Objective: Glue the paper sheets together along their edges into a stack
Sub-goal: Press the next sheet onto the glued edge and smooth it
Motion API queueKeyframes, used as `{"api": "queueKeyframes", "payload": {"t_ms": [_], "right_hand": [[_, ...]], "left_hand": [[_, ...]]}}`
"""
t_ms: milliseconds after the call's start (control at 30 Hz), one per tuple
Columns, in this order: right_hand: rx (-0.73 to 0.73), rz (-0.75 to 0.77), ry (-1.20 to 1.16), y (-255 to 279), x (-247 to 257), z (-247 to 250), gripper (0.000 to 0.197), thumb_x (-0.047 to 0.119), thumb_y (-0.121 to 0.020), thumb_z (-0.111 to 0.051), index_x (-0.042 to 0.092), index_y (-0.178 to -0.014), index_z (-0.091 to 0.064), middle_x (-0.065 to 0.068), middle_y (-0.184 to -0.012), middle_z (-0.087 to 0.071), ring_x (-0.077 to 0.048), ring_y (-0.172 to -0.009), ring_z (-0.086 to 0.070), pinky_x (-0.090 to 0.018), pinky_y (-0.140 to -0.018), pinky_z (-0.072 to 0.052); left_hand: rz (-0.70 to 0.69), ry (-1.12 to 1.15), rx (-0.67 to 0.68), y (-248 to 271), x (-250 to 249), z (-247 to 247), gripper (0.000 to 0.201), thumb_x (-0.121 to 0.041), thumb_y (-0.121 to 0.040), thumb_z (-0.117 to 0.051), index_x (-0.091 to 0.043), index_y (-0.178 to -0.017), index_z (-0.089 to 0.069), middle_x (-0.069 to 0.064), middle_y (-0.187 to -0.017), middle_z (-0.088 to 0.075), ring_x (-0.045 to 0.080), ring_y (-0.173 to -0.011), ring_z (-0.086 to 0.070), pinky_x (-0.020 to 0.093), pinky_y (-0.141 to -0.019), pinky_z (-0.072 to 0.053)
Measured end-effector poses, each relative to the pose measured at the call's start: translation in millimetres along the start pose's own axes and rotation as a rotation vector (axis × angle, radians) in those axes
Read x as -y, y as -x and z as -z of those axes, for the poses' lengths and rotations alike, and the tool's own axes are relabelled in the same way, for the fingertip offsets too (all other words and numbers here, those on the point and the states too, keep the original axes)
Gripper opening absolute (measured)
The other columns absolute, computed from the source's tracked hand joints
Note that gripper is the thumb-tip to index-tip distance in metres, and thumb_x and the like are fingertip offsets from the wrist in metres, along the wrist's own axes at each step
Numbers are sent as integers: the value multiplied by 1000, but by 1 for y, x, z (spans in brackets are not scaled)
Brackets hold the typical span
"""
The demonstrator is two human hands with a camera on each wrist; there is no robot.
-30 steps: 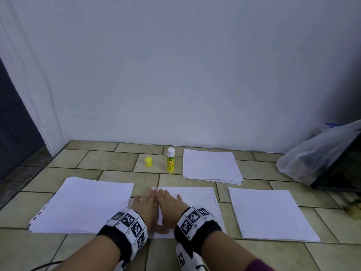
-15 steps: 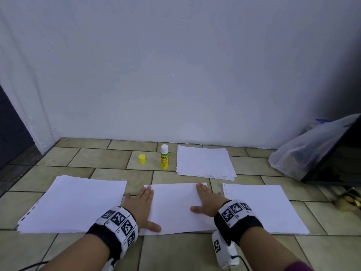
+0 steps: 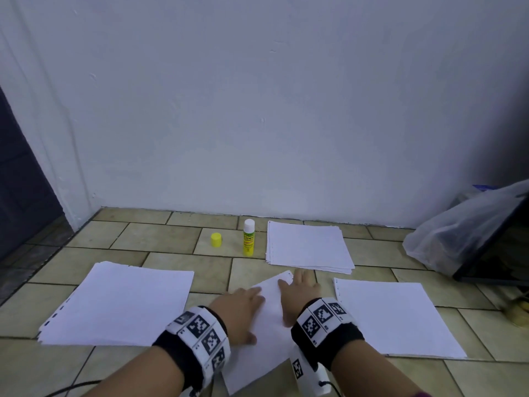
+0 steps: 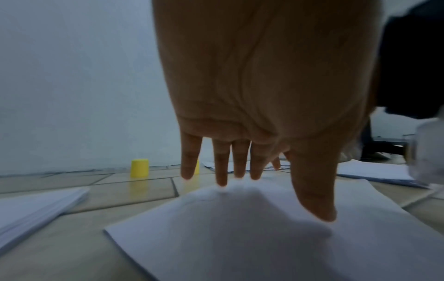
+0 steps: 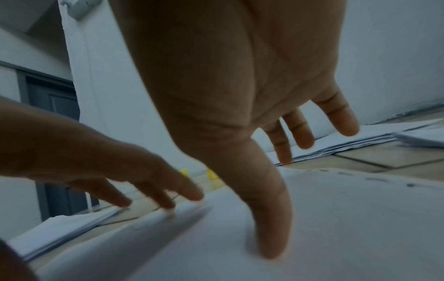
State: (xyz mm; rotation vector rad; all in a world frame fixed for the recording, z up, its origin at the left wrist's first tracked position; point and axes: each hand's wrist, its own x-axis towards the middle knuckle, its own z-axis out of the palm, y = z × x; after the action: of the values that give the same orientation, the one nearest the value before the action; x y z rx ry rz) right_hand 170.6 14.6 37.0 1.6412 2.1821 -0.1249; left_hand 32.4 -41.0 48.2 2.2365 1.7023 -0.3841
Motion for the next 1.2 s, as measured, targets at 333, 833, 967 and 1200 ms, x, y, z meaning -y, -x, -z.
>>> {"api": "queueKeyframes", "payload": {"t_ms": [333,833,967,1200], "right_hand": [[28,155,-235,7,32,-11,71,43,-90,-58,6,-142,-27,-11,-151,-21,-31,-138,-23,-48,-106,-33],[114,388,-119,-8,38,-9,82,24,-94,-49,15,-152,8,1,-159,15,-11,-147,10,-52,-116,7],[153,284,-198,-10,9,-4,73,16,-94,-35,17,-152,8,4,-159,14,-7,-146,9,-48,-117,11],[105,184,-258,-14,-16,-6,79,44,-94,-44,15,-153,0,2,-161,5,-12,-148,-4,-47,-119,4]], "left_hand": [[103,-43,8,3,-3,2,39,-39,-93,-55,-9,-117,-60,10,-121,-56,27,-108,-57,34,-88,-45],[239,-25,43,-11,22,-28,120,-78,-77,-49,-5,-152,9,10,-161,12,21,-149,9,47,-119,-12],[236,6,70,-12,25,-29,124,-80,-74,-49,-3,-152,10,11,-160,15,22,-149,8,48,-120,-8],[236,-56,41,-11,25,-28,124,-83,-73,-47,-3,-152,6,12,-161,10,24,-149,7,51,-119,-8]]}}
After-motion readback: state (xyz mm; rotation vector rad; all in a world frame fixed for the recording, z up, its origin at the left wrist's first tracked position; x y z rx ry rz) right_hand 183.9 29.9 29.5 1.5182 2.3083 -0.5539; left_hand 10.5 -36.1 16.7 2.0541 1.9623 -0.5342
